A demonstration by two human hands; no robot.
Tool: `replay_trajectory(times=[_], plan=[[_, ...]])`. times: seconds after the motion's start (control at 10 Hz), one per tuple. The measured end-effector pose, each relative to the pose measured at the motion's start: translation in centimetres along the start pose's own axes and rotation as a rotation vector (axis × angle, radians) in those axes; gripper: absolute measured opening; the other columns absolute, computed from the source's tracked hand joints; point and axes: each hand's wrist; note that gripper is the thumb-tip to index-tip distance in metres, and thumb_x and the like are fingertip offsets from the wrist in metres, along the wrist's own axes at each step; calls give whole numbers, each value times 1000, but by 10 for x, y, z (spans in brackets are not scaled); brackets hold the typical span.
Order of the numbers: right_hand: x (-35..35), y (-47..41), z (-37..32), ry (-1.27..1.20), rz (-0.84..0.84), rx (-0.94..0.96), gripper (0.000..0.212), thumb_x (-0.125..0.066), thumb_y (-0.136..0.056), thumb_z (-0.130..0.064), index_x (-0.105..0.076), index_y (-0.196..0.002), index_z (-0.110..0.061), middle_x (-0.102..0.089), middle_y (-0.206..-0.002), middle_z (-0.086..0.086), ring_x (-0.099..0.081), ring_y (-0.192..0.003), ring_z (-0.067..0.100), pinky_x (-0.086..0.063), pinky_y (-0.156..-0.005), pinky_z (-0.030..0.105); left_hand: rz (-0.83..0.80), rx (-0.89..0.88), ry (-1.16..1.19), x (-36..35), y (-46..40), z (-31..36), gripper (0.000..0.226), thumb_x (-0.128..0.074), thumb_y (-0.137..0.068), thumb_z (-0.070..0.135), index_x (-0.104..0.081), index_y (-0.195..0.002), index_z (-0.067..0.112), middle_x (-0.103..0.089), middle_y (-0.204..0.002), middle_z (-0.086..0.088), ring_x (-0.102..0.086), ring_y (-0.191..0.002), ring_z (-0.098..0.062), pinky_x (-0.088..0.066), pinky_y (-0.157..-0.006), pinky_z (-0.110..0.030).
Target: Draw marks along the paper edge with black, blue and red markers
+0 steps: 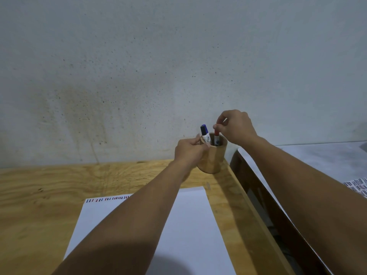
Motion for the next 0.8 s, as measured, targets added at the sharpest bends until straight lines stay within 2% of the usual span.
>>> replay_trajectory(times=[0.1, 0.2, 0.4, 0.5, 0.6, 0.7, 0.8], plan=[[-3, 2, 2, -26, 16, -15, 7, -71, -87, -26, -71, -89, -18, -75, -92, 7, -69, -80, 22, -60, -75, 37, 2, -11, -2, -1, -2, -2, 51, -75, -71, 29, -65, -121, 24, -69, -119, 2, -63, -107, -17, -53, -94, -37], [-4, 5, 4, -36, 8, -31, 11, -67, -89, -23, -71, -99, -18, -75, -97, 9, -70, -86, 25, -60, -79, 40, 7, -11, -4, -1, -3, -3, 49, -75, -73, 28, -66, -121, 23, -70, -118, 1, -64, -106, -18, -54, -92, -37], [-6, 10, 7, -37, -37, -50, 27, -64, -90, -10, -66, -117, -15, -73, -107, 12, -66, -85, 22, -58, -78, 36, 23, -38, -51, -4, -3, 0, 42, -71, -81, 25, -65, -122, 21, -68, -112, 2, -62, -102, -19, -53, -77, -26], [-5, 14, 8, -45, -63, -42, 35, -64, -89, -8, -62, -124, -15, -73, -111, 12, -69, -91, 26, -59, -81, 39, 41, -61, -101, -5, -1, -1, 43, -71, -82, 31, -64, -123, 20, -70, -111, 0, -64, -99, -18, -50, -68, -21], [-4, 20, 10, -39, -84, -35, 44, -65, -89, -9, -57, -131, -15, -71, -118, 13, -69, -99, 29, -57, -83, 40, 30, -70, -138, -3, 7, 2, 44, -67, -85, 35, -62, -126, 21, -68, -114, 1, -62, -100, -17, -45, -63, -19], [-2, 25, 11, -33, -91, -37, 51, -69, -89, -14, -53, -137, -15, -67, -125, 12, -66, -107, 29, -55, -88, 39, -2, -78, -190, -1, 10, 1, 47, -66, -84, 37, -61, -127, 20, -65, -119, 2, -61, -103, -17, -44, -67, -20], [-2, 35, 13, -41, -50, -44, 51, -70, -89, -23, -53, -137, -17, -67, -125, 9, -66, -107, 27, -54, -89, 39, 0, -92, -284, 9, 21, 6, 47, -67, -85, 33, -60, -127, 13, -65, -124, -5, -61, -105, -20, -41, -66, -19]])
Point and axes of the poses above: each hand's wrist, its own y-axis away from the middle knuckle, its own x-axis out of the back of the hand, z = x × y
